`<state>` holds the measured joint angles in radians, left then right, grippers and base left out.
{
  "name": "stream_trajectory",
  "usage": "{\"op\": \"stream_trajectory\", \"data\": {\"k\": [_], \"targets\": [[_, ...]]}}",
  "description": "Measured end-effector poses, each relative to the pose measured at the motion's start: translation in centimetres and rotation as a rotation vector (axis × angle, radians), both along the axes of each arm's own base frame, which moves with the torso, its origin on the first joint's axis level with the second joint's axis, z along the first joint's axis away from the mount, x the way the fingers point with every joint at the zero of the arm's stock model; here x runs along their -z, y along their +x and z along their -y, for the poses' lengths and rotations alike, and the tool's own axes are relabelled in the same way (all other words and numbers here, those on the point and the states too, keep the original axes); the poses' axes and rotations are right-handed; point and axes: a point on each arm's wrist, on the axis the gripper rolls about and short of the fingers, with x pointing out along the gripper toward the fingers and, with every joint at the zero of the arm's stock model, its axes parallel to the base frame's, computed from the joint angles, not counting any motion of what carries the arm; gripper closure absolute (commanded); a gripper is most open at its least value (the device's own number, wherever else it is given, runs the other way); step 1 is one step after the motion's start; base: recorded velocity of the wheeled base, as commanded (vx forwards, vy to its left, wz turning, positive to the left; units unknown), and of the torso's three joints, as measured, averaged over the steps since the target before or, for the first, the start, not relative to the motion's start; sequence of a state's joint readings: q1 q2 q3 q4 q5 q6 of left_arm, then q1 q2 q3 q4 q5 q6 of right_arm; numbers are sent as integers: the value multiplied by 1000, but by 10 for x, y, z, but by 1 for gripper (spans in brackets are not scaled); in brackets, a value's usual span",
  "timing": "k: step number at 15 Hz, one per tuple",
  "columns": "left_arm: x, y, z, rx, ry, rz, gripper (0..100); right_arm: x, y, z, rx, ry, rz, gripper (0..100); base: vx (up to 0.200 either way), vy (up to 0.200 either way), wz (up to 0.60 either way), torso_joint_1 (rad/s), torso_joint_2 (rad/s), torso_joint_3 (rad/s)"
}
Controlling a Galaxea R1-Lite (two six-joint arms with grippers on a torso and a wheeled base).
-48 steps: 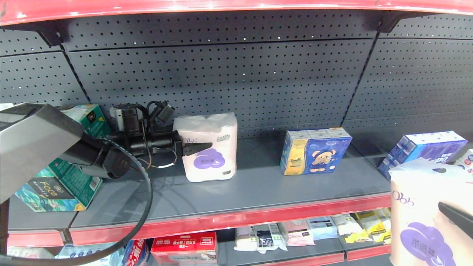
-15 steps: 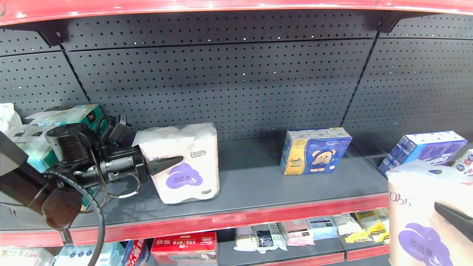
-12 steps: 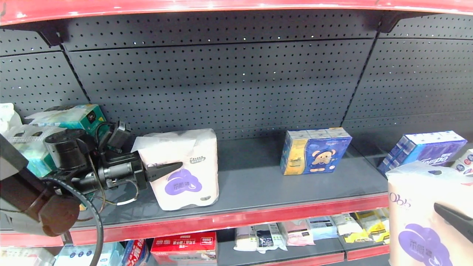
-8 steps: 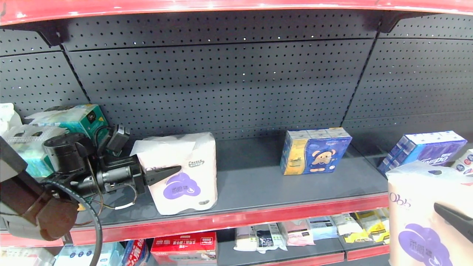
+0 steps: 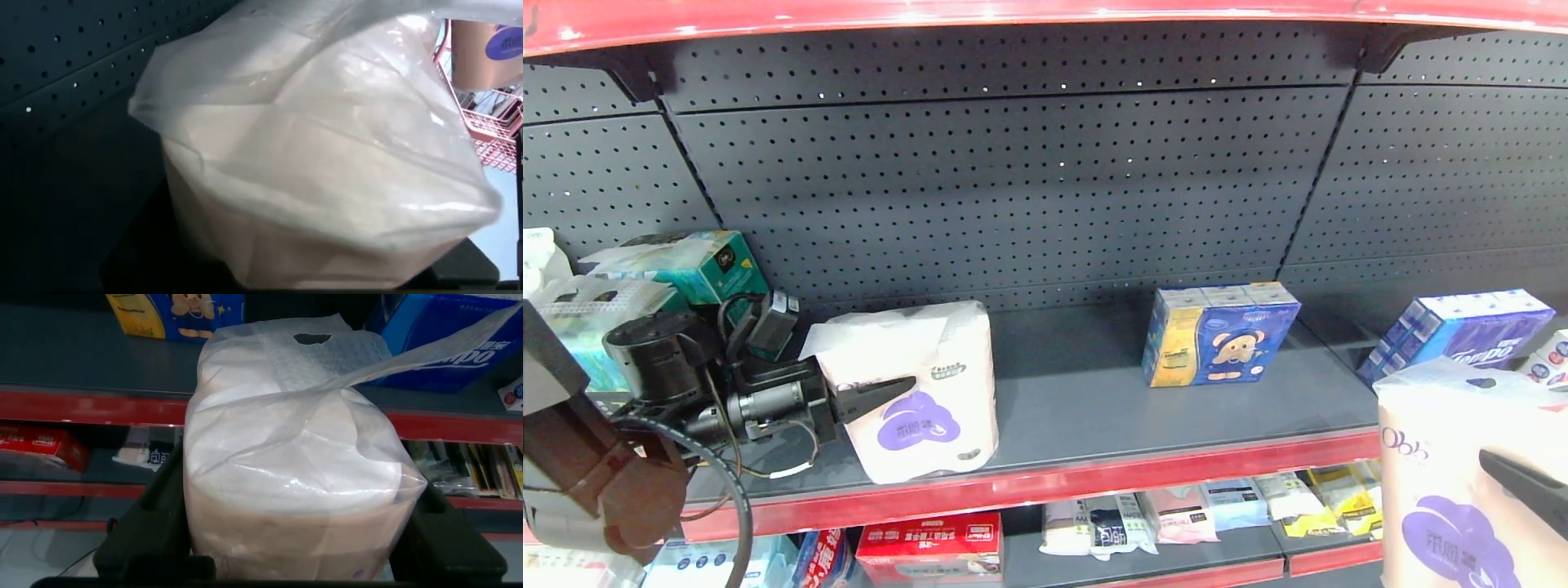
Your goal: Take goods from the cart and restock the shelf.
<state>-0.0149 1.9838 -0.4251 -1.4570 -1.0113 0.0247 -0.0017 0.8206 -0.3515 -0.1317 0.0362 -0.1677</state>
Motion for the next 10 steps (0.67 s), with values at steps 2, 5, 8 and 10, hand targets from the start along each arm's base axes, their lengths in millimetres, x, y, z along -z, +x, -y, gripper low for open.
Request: {"op": "stream_trajectory", "data": {"k": [2,5,8,10], "targets": [[2,0,0,-5,1,-4,100,1,0,0,0,1,-5,100,0,0,0,0,0,0],[4,2,-1,-18,-1,-12,100,4,0,0,-2,1,-14,100,0,0,0,0,0,0],[5,5,-3,-32,3,0,100,4,2,0,-3,2,-23,100,0,0,0,0,0,0],[6,5,-3,-36,3,16,100,4,3,0,-3,1,-27,100,0,0,0,0,0,0]]}}
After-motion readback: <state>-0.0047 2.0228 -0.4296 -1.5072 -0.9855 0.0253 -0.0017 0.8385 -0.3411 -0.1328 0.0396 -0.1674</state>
